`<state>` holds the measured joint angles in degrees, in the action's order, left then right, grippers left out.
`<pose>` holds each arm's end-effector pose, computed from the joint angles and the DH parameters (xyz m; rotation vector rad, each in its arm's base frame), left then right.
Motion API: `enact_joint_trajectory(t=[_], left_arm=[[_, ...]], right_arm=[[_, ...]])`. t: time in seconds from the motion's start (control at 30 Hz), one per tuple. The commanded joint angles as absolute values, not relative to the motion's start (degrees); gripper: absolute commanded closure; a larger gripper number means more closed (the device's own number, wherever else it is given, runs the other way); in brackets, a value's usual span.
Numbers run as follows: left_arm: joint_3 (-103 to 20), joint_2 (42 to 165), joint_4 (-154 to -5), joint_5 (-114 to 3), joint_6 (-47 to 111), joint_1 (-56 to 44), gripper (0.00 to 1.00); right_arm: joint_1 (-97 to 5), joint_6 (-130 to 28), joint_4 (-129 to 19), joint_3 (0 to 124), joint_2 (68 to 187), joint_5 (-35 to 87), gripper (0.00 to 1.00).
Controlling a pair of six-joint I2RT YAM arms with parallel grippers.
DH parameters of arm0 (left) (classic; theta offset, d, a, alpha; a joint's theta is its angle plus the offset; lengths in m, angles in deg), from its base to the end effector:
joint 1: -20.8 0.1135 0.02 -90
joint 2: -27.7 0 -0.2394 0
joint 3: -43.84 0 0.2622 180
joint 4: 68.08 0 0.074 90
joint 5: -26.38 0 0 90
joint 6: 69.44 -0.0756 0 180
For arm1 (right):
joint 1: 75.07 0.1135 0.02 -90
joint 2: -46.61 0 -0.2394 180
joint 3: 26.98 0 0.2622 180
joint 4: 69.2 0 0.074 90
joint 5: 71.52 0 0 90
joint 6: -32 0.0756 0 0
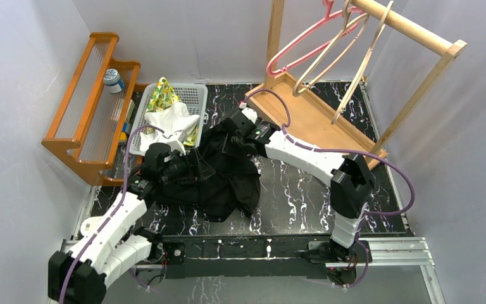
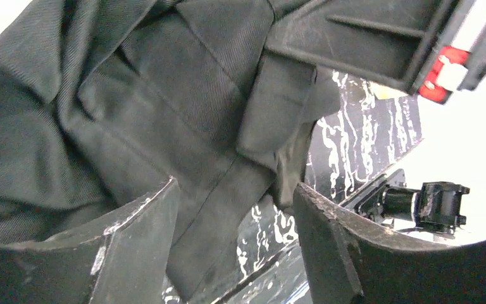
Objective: Place the skirt on the hanger
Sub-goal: Adjust the skirt at the center of the board.
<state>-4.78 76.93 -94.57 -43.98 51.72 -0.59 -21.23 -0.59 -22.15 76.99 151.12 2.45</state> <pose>0.2283 -0.1167 0.2259 0.0433 2.1414 -0.9072 0.2771 0.3438 0.2345 0.2092 2.4337 0.5871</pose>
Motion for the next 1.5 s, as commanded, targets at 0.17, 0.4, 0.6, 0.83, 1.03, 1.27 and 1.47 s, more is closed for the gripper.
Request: enact_joint_trajectory(t=[0.17, 0.4, 0.6, 0.83, 1.03, 1.27, 1.47], left_arm=[[-4.76, 88.06, -78.27, -36.67, 51.42, -4.03, 0.47], [-5.76, 85.71, -73.23, -36.30, 55.91, -4.09, 0.53], [-5.34, 81.28, -73.40, -42.36, 56.51, -4.07, 0.45], [-7.82, 88.20, -72.53, -40.61, 56.34, -4.07, 0.71], [-9.91, 91.04, -72.51, -33.49, 58.20, -4.01, 0.66], [-14.83, 90.52, -79.24, -26.79, 58.39, -4.06, 1.00], [-30.12, 92.57, -103.66, -40.30, 51.96, -3.69, 1.00]], right_arm=[[-23.54, 1.84, -28.47, 75.92, 142.81, 7.56, 1.00], [-23.83, 1.31, -28.53, 74.19, 141.99, 7.71, 1.00], [-23.83, 1.57, -28.46, 73.70, 141.72, 7.70, 1.00], [-23.83, 1.75, -28.55, 73.37, 141.06, 7.81, 1.00], [-23.83, 1.65, -28.97, 72.00, 140.52, 7.65, 1.00], [-23.83, -1.99, -34.40, 66.30, 136.78, 7.04, 0.91], [-23.83, -6.23, -41.67, 57.29, 128.27, 8.36, 0.36]])
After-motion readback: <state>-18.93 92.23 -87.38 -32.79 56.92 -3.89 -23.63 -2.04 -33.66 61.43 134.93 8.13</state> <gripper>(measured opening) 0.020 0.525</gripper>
